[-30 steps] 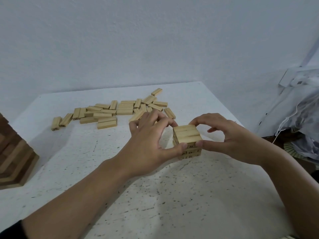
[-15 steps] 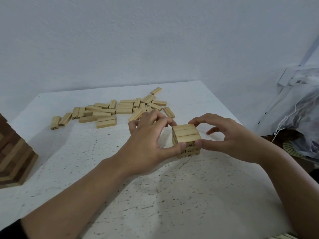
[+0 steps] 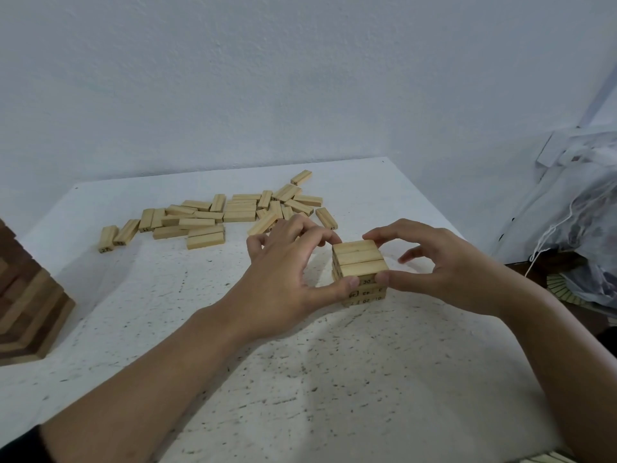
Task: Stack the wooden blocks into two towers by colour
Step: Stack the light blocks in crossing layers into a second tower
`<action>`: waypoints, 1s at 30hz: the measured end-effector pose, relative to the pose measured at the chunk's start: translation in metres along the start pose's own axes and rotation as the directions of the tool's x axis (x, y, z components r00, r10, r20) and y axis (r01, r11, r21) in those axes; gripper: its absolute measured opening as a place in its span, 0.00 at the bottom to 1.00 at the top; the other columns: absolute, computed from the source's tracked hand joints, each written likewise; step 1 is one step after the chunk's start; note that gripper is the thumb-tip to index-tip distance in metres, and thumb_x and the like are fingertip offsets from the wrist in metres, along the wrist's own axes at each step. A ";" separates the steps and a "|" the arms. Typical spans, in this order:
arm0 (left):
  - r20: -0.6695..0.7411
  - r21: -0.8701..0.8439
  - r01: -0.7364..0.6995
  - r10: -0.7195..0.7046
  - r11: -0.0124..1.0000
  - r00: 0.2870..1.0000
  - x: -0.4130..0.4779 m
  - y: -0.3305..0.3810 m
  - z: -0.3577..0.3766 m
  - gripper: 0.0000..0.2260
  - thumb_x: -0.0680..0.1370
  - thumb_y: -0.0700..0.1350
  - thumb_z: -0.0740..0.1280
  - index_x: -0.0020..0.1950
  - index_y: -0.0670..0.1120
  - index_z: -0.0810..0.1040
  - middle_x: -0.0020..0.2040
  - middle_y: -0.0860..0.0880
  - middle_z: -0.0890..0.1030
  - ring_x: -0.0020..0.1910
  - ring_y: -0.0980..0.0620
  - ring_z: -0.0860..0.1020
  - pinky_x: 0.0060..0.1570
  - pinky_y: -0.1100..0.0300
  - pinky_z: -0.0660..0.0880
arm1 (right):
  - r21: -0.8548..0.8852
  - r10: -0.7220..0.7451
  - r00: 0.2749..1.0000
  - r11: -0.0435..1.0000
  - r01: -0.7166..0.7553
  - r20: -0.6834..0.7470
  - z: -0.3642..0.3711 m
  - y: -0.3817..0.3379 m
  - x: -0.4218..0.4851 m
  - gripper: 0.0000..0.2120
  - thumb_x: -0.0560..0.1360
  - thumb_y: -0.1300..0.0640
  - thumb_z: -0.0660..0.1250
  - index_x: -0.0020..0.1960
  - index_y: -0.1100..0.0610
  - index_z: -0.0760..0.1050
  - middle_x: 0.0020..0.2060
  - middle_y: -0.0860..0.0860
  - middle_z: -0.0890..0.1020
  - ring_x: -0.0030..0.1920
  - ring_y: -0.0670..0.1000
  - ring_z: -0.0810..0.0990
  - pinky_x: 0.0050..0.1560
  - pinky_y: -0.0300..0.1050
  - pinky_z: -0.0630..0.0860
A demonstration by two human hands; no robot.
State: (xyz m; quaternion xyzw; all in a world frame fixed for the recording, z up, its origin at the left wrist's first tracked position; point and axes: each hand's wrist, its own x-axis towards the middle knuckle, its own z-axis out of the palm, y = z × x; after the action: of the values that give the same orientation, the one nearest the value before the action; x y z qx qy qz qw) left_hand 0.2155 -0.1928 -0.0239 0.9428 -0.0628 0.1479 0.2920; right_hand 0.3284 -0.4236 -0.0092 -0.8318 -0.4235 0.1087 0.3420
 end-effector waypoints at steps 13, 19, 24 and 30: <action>0.007 -0.010 0.029 -0.029 1.000 1.000 0.000 0.001 -0.001 0.24 0.72 0.71 0.64 0.64 0.63 0.72 0.58 0.66 0.67 0.67 0.68 0.61 0.66 0.56 0.54 | 0.004 0.002 1.000 1.000 -0.002 -0.023 -0.001 0.001 -0.002 0.30 0.69 0.34 0.69 0.70 0.37 0.71 0.60 0.31 0.76 0.66 0.38 0.73 0.59 0.38 0.76; 0.026 -0.008 0.032 -0.032 0.999 0.999 -0.002 0.000 -0.003 0.27 0.71 0.75 0.62 0.65 0.65 0.70 0.60 0.68 0.67 0.68 0.66 0.62 0.68 0.54 0.54 | -0.017 0.017 0.999 1.000 -0.018 -0.038 0.000 0.001 -0.002 0.31 0.68 0.33 0.69 0.69 0.35 0.70 0.61 0.30 0.75 0.65 0.36 0.71 0.59 0.37 0.76; 0.012 -0.045 0.038 -0.037 0.998 0.999 -0.001 0.001 -0.009 0.23 0.74 0.74 0.57 0.64 0.66 0.70 0.61 0.68 0.68 0.68 0.66 0.65 0.68 0.56 0.55 | -0.050 -0.013 0.979 0.999 0.003 -0.202 0.004 -0.005 -0.004 0.21 0.74 0.29 0.63 0.64 0.35 0.74 0.62 0.33 0.75 0.68 0.39 0.70 0.63 0.39 0.70; -0.086 -0.109 0.040 -0.049 0.993 0.995 -0.004 -0.002 -0.042 0.12 0.81 0.66 0.60 0.56 0.62 0.77 0.55 0.63 0.76 0.60 0.60 0.74 0.61 0.49 0.71 | -0.220 -0.107 0.952 0.974 0.043 -0.286 0.010 -0.038 0.006 0.16 0.80 0.34 0.56 0.61 0.36 0.76 0.59 0.30 0.72 0.66 0.33 0.66 0.63 0.43 0.66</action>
State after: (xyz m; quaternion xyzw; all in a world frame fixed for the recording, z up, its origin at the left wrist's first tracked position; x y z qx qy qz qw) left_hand 0.2018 -0.1674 0.0064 0.9195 -0.0365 0.1795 0.3478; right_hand 0.3033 -0.3984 0.0088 -0.8535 -0.4079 -0.0759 0.3151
